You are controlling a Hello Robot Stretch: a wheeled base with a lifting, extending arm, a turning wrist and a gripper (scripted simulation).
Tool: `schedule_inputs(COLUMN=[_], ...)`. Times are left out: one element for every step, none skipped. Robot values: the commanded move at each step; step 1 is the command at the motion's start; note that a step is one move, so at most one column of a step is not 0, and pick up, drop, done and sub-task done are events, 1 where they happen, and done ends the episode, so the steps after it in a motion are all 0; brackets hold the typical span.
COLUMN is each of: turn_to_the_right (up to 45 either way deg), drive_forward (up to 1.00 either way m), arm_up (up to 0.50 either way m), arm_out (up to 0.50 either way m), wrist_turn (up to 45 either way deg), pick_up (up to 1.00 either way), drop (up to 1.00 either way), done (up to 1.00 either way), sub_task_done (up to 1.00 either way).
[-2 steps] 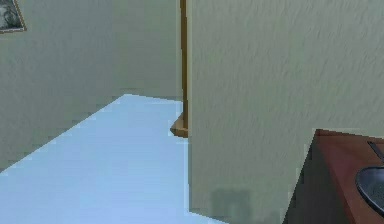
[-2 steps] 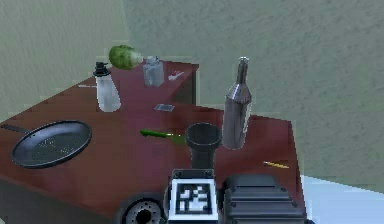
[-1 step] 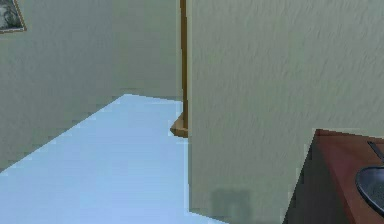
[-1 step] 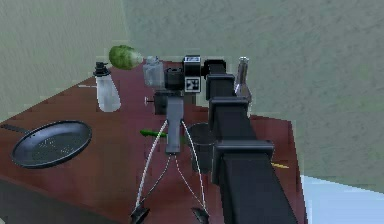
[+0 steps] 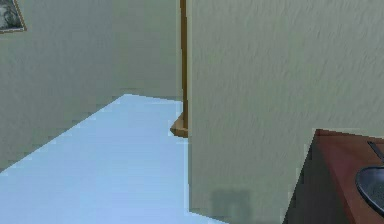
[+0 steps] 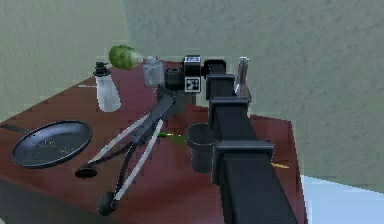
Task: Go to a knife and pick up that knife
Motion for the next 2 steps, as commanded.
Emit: schedule_inputs(turn_to_the_right=[0.0, 0.0], drive_forward=[0.0, 0.0], arm_up=[0.0, 0.0], arm_out=[0.0, 0.0], wrist_turn=[45.0, 45.0], pick_up=[0.0, 0.0], drop=[0.0, 0.0], done=[0.0, 0.0], sub_task_done=[0.0, 0.0])
